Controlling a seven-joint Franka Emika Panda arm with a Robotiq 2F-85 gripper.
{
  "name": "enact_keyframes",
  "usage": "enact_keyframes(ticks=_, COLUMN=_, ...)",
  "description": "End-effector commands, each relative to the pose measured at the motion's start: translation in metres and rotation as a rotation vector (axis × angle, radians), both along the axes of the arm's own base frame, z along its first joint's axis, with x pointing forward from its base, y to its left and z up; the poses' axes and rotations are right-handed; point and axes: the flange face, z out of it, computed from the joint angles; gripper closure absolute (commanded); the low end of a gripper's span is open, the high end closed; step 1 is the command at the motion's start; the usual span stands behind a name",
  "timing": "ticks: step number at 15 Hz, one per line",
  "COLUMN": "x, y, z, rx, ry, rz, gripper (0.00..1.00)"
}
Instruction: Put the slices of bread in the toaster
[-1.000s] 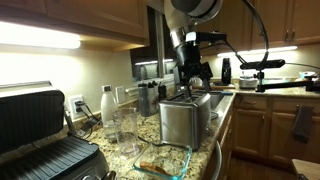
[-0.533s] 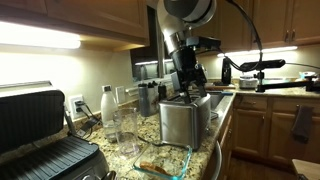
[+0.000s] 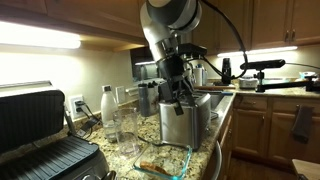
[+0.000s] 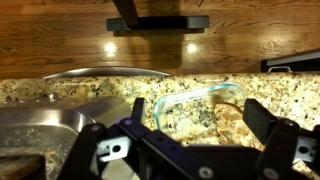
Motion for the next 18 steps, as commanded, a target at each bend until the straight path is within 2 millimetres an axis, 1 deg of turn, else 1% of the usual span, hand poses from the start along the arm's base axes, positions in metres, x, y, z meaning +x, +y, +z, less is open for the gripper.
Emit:
enact_keyframes(ticks=1, x=0.009, y=0.012, z=-0.007, rx=0.001, ry=0.024, rz=0.077, gripper=0.0)
enact_keyframes(ticks=5, x=0.018, y=0.028, z=-0.023, rx=0.032, ry=0.049, rz=0.153, gripper=0.0)
enact_keyframes(ticks=14, x=0.033, y=0.074, z=-0.063, rx=0.067, ry=0.111, rz=0.284, gripper=0.0)
enact_keyframes(ticks=18, x=0.037, y=0.086, z=-0.077, rx=0.08, ry=0.13, rz=0.313, gripper=0.0)
